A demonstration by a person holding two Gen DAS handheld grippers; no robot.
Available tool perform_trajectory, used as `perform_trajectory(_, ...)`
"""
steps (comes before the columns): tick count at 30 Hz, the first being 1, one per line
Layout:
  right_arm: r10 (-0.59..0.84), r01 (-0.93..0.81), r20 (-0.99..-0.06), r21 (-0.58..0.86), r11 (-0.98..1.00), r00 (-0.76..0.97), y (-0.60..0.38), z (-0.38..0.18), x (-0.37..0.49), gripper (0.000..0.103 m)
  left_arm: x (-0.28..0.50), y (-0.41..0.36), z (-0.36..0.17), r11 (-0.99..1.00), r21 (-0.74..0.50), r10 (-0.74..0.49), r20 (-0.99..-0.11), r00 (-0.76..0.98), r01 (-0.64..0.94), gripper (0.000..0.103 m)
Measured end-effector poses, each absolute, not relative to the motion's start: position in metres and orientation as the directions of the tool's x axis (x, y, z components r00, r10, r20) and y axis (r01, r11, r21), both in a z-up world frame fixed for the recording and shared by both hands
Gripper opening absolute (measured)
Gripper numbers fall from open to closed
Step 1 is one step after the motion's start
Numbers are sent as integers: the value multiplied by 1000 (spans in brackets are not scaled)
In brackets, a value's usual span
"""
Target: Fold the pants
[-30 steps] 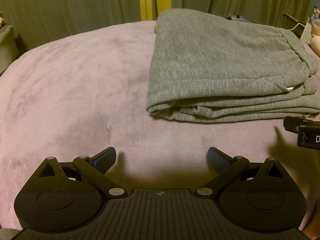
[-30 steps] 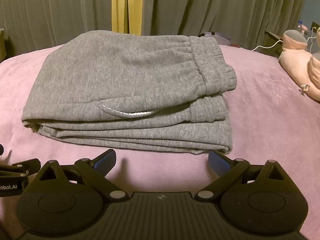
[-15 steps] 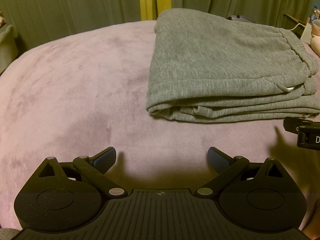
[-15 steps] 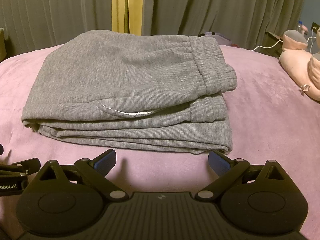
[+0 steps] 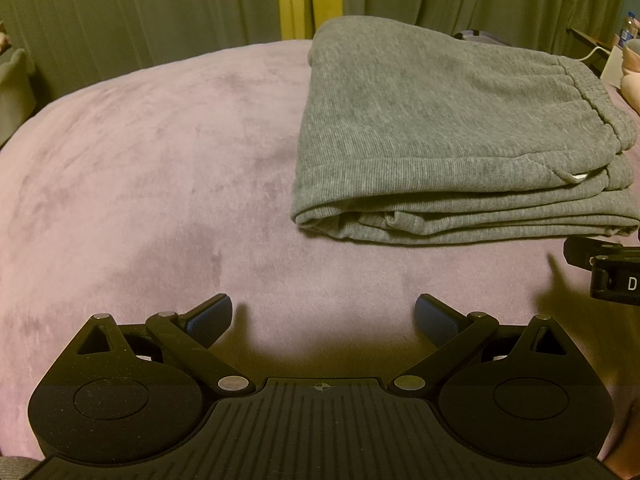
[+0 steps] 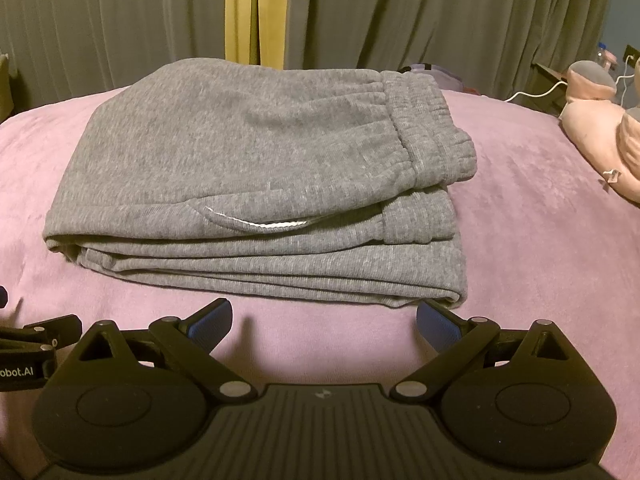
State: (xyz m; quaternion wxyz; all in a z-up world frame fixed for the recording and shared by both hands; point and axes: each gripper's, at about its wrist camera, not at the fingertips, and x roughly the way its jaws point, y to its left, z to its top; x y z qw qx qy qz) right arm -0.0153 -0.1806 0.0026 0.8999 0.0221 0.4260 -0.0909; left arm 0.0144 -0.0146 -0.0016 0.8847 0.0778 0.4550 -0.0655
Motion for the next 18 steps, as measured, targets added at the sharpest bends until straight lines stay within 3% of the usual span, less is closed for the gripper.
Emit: perform_trajectory(18, -146, 181, -770, -40, 983, 621, -180, 3, -15, 99, 15, -14, -2, 978, 75, -51, -816, 575, 193, 102)
